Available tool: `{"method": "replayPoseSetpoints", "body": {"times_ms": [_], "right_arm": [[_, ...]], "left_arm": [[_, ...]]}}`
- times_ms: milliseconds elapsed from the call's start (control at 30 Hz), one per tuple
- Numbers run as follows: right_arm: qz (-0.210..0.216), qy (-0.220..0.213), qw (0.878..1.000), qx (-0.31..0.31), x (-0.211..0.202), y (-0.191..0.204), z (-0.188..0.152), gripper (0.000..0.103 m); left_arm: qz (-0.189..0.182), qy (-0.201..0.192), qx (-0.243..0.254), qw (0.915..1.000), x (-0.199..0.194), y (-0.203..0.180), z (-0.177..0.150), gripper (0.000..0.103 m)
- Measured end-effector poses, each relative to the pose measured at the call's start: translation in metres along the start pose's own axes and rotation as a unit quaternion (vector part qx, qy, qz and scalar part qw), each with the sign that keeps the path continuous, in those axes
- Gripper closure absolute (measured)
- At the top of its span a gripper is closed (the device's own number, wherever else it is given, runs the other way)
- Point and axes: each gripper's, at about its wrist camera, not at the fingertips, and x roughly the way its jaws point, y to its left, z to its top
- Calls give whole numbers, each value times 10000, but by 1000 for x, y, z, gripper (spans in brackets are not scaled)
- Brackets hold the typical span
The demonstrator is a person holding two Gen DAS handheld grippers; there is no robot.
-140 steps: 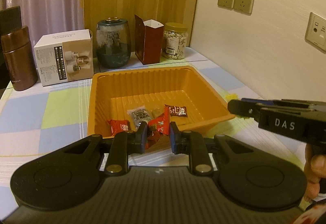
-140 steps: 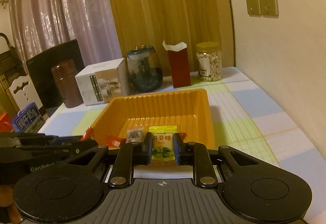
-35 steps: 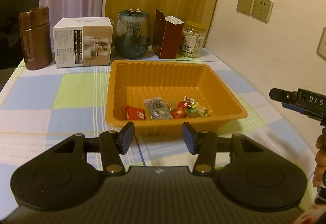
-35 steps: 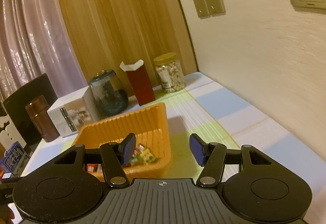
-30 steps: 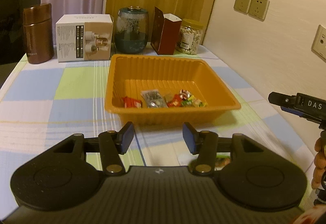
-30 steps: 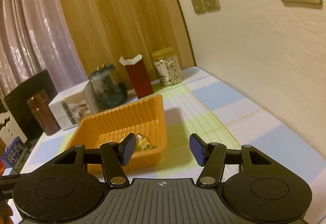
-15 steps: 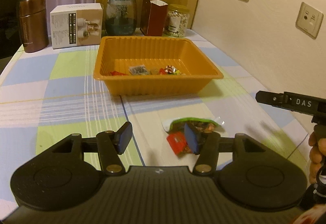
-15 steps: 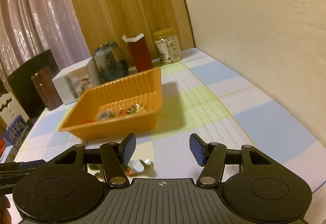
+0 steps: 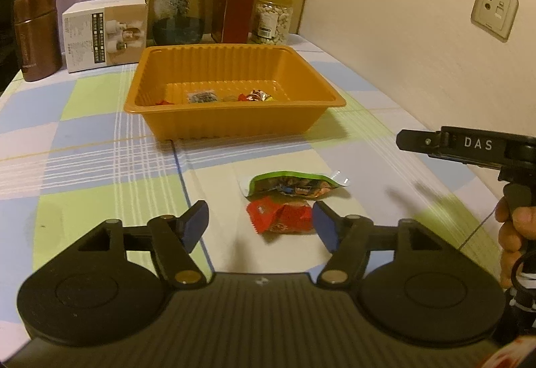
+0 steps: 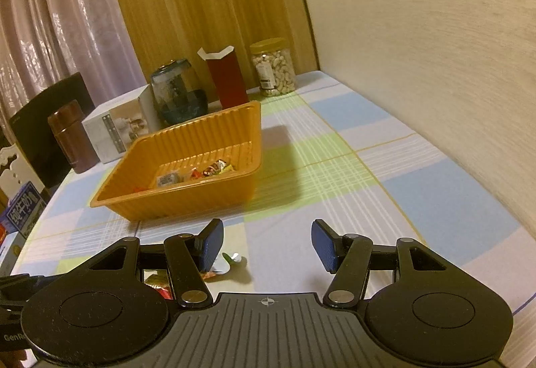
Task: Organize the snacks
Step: 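Move both grippers back to the red packet and green nut packet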
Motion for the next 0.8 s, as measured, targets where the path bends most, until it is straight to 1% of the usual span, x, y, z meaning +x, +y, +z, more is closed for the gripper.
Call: {"method": "replayPoseSetpoints", "body": {"times_ms": [67, 333, 467, 633, 800], "right_arm": [[0, 13, 10000, -2, 1, 0, 0, 44], [-54, 74, 9999, 79, 4, -6, 2, 44], [-67, 107, 9998, 123, 6, -7, 2, 44], [-87, 161, 9996, 200, 7, -10, 3, 44], [-96, 183, 9995, 255, 8, -13, 4, 44]], "left_arm": [[-20, -1, 1, 10000, 2, -3, 0, 32], [-56, 43, 18, 10000, 17, -16, -4, 26], [-16, 73, 56, 10000, 28, -22, -6, 25], [110, 65, 247, 9996, 42, -31, -9, 25], [354, 15, 560, 9978, 55, -41, -15, 25]]}}
